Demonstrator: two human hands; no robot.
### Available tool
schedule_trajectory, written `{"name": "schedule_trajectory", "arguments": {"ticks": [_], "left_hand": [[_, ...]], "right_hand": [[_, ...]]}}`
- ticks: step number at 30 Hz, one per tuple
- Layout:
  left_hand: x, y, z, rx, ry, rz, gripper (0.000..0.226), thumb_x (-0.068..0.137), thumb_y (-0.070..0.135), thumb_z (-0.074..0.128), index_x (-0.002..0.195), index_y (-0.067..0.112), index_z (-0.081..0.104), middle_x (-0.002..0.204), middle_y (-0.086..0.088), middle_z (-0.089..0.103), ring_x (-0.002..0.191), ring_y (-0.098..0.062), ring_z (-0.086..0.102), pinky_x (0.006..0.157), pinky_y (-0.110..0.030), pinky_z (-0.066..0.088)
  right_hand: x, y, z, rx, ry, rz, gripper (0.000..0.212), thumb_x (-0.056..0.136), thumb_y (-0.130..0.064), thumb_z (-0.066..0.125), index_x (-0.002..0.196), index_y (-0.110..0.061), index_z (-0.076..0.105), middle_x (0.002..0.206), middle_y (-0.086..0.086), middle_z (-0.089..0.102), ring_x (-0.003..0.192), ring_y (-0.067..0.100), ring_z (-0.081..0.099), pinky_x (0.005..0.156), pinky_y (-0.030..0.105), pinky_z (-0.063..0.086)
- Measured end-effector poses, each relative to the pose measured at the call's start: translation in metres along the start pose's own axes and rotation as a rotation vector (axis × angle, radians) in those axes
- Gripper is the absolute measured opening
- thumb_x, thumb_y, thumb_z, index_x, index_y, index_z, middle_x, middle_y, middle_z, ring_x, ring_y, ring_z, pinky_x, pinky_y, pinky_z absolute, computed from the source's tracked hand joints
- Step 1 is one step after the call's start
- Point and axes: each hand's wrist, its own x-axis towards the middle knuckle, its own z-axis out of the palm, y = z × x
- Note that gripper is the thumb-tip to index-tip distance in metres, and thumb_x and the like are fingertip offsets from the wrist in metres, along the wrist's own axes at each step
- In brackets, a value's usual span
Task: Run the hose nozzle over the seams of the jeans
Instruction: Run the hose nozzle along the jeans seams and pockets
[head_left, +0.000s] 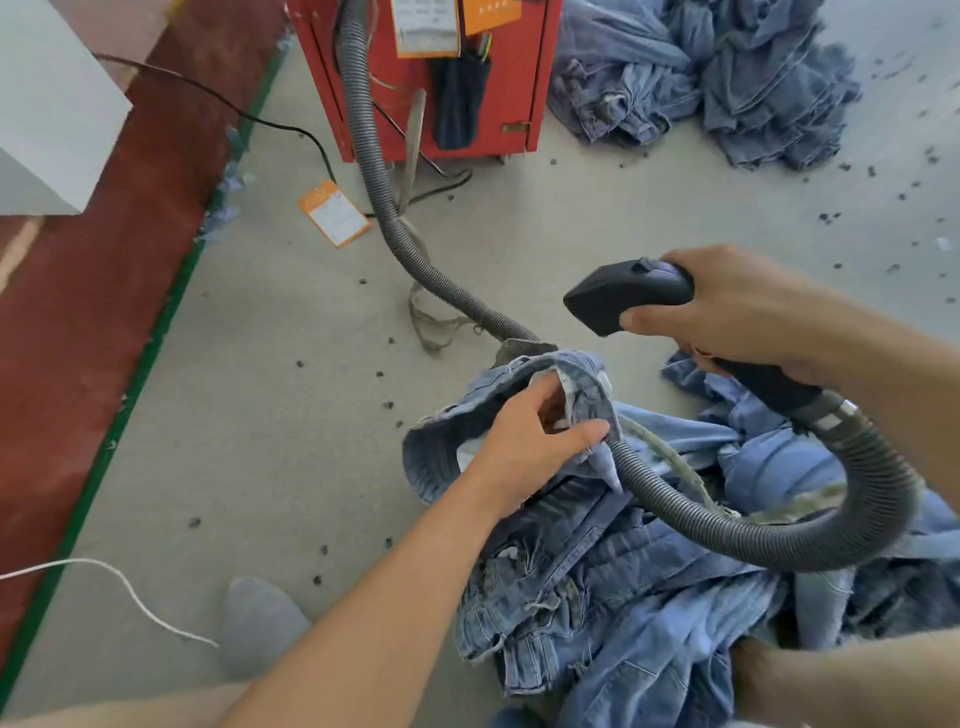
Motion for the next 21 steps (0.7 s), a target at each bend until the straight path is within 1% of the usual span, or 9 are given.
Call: {"name": "schedule_trajectory", "arguments": {"ticks": [4, 6, 9, 12, 13, 15, 17, 19, 21], "left_hand": [[0.005, 0.005, -0.026, 0.058, -0.115, -0.042, 0.053, 0.092, 0.004, 0.062, 0.130, 0.040, 0.058, 0.118, 0.009, 0.071, 0.108, -0.008, 0.067, 0.088, -0.026, 0.058], [0.011, 0.002, -0.038, 0.043, -0.158, -0.134, 0.067, 0.090, 0.000, 0.059, 0.135, 0.049, 0.045, 0.123, 0.000, 0.066, 0.105, -0.015, 0.063, 0.083, -0.027, 0.055], [0.013, -0.005, -0.044, -0.452, -0.132, -0.277, 0.047, 0.083, 0.006, 0.058, 0.128, 0.014, 0.049, 0.112, -0.017, 0.053, 0.094, -0.025, 0.055, 0.076, -0.033, 0.047], [0.017, -0.025, -0.046, -0.969, 0.023, -0.278, 0.043, 0.079, 0.014, 0.051, 0.120, 0.003, 0.061, 0.119, -0.013, 0.068, 0.097, -0.025, 0.067, 0.077, -0.035, 0.056], [0.018, -0.035, -0.046, -0.808, 0.120, -0.319, 0.040, 0.080, 0.015, 0.047, 0.115, 0.009, 0.065, 0.115, -0.012, 0.070, 0.100, -0.027, 0.067, 0.082, -0.041, 0.056], [0.017, -0.051, -0.046, -0.024, 0.217, -0.411, 0.031, 0.088, 0.031, 0.038, 0.091, 0.016, 0.065, 0.096, -0.009, 0.068, 0.098, -0.030, 0.060, 0.090, -0.046, 0.051], [0.013, -0.072, -0.048, 0.461, 0.127, -0.494, 0.056, 0.100, 0.054, 0.025, 0.107, 0.017, 0.066, 0.119, -0.014, 0.069, 0.118, -0.037, 0.057, 0.107, -0.051, 0.039], [0.008, -0.089, -0.047, 0.575, 0.078, -0.506, 0.075, 0.096, 0.072, 0.015, 0.144, 0.031, 0.055, 0.149, -0.010, 0.056, 0.142, -0.038, 0.042, 0.122, -0.055, 0.024], [0.006, -0.094, -0.043, 0.591, 0.108, -0.483, 0.095, 0.078, 0.084, 0.008, 0.136, 0.029, 0.061, 0.138, -0.009, 0.064, 0.134, -0.039, 0.051, 0.117, -0.057, 0.033]], "right_hand": [[-0.006, 0.015, -0.016, 0.031, 0.018, -0.007, 0.019, 0.087, -0.043, 0.078, 0.091, -0.030, 0.064, 0.058, -0.001, 0.067, 0.042, 0.015, 0.061, 0.041, 0.026, 0.048], [-0.009, 0.020, -0.018, 0.036, 0.019, -0.012, 0.016, 0.086, -0.042, 0.078, 0.089, -0.036, 0.063, 0.058, 0.000, 0.067, 0.042, 0.016, 0.060, 0.042, 0.026, 0.048], [-0.012, 0.026, -0.015, -0.001, 0.004, -0.034, 0.017, 0.084, -0.045, 0.078, 0.089, -0.045, 0.061, 0.059, 0.000, 0.068, 0.042, 0.019, 0.063, 0.042, 0.030, 0.049], [-0.015, 0.029, -0.012, -0.012, -0.013, -0.039, 0.020, 0.080, -0.050, 0.076, 0.092, -0.046, 0.060, 0.057, 0.000, 0.068, 0.042, 0.020, 0.064, 0.040, 0.028, 0.048], [-0.016, 0.031, -0.011, -0.012, -0.017, -0.038, 0.022, 0.079, -0.051, 0.075, 0.094, -0.045, 0.060, 0.058, 0.001, 0.068, 0.042, 0.020, 0.064, 0.040, 0.029, 0.049], [-0.014, 0.035, -0.009, -0.011, -0.030, -0.043, 0.026, 0.077, -0.052, 0.074, 0.097, -0.043, 0.061, 0.058, 0.001, 0.069, 0.042, 0.021, 0.064, 0.041, 0.033, 0.051], [-0.012, 0.038, -0.008, -0.024, -0.044, -0.045, 0.030, 0.074, -0.057, 0.073, 0.098, -0.043, 0.060, 0.059, 0.000, 0.069, 0.041, 0.021, 0.064, 0.042, 0.035, 0.052], [-0.010, 0.040, -0.006, -0.052, -0.056, -0.044, 0.038, 0.069, -0.067, 0.069, 0.098, -0.044, 0.060, 0.059, -0.004, 0.069, 0.040, 0.019, 0.064, 0.042, 0.035, 0.051], [-0.008, 0.042, -0.002, -0.087, -0.062, -0.045, 0.048, 0.062, -0.076, 0.064, 0.099, -0.045, 0.059, 0.060, -0.005, 0.069, 0.039, 0.018, 0.063, 0.041, 0.037, 0.052]]}}
